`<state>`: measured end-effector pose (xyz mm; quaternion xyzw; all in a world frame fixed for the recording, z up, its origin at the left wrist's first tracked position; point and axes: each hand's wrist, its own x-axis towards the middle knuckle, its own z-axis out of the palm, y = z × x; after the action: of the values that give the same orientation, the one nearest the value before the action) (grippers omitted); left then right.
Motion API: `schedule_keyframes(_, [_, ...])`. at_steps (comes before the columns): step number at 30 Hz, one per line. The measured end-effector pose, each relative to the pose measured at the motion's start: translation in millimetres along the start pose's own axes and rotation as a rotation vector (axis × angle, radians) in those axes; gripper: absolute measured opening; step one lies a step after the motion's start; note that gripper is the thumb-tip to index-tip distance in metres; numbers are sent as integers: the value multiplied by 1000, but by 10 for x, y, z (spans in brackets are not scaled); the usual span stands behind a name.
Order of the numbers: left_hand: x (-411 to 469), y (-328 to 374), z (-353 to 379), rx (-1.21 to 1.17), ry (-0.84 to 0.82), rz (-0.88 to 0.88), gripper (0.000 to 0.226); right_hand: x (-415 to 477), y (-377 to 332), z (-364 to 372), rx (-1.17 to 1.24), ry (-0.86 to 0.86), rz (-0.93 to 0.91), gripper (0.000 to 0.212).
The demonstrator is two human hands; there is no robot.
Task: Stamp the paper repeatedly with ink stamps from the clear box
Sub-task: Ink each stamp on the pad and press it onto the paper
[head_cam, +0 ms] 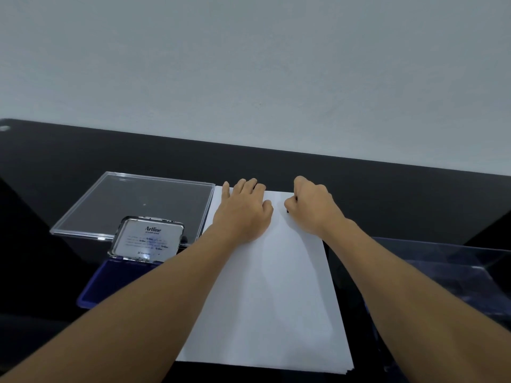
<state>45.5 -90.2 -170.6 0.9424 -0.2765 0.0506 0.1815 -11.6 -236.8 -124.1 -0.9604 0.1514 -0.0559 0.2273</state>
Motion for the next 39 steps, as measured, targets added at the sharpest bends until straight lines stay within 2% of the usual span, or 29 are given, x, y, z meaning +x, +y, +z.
schedule_keyframes(20, [-20, 10, 1, -9, 20, -6, 44, -6, -16, 46, -13, 16, 40, 22])
schedule_keyframes(26, [-32, 12, -17, -20, 16, -3, 45, 6, -62, -44, -23, -40, 47, 26])
schedule_keyframes(30, [-35, 1, -21, -35, 20, -7, 46, 36, -77, -163, -70, -108, 54, 17])
schedule_keyframes(35, [-32, 1, -19, -50, 24, -9, 46, 69, -159, -561, -17, 23, -29, 15])
schedule_keyframes(39, [-37, 11, -21, -54, 31, -18, 45, 50, -200, -684, -31, 36, -63, 14])
